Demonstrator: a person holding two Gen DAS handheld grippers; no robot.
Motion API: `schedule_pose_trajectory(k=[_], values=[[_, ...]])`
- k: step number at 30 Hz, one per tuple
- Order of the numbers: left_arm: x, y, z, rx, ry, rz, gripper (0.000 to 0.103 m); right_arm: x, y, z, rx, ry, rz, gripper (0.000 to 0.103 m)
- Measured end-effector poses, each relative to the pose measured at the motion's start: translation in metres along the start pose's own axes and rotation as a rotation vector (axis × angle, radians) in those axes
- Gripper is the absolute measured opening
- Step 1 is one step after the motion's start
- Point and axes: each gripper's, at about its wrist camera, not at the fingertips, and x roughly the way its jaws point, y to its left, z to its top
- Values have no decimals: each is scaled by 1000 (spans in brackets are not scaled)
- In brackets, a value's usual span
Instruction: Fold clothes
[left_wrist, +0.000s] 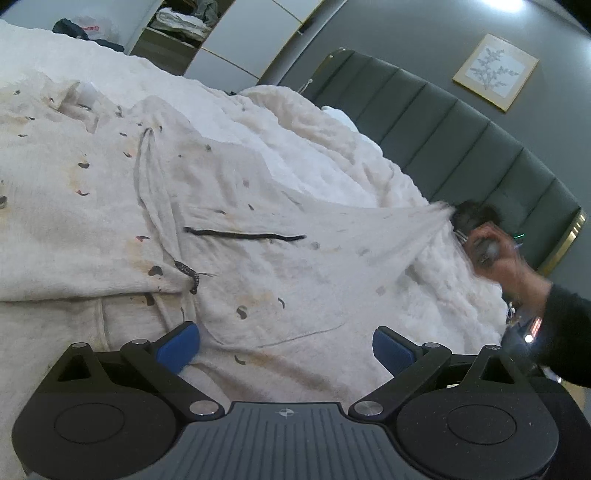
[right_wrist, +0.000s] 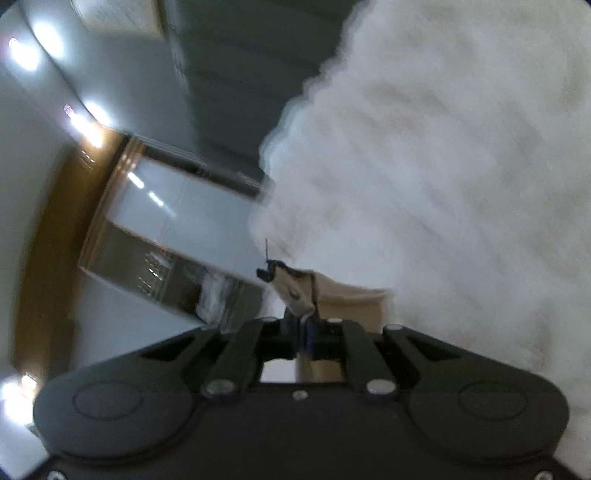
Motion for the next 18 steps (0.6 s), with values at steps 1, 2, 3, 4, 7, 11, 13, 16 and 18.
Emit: schedule_pose_trajectory(k=[1, 2, 3, 4, 7, 11, 13, 16, 18], values=[[-1, -2, -1, 9, 0, 4, 99, -1, 8, 3, -14, -3, 10, 2], [-1, -4, -1, 17, 0, 8, 99, -6, 24, 8, -53, -1, 14, 2], [-2, -5, -1, 16, -1, 7, 99, -9, 40, 13, -84, 0, 32, 2], [-6, -6, 0, 9, -6, 3, 99, -12, 44, 14, -97, 2, 37, 2], [-26, -11, 7, -55, -42, -19, 99, -8, 81, 14, -210, 26, 44, 2], [-79, -10, 23, -227, -165, -30, 99, -9, 144, -6, -324, 39, 97, 2], [-126, -8, 32, -290, -279, -26, 99, -12, 183, -25, -401, 54, 142, 2], [-186, -7, 41, -292, -396, 59, 99, -14, 256, -86, -580, 128, 242, 3], [-223, -7, 45, -289, -457, 123, 99, -12, 280, -115, -632, 173, 276, 3]])
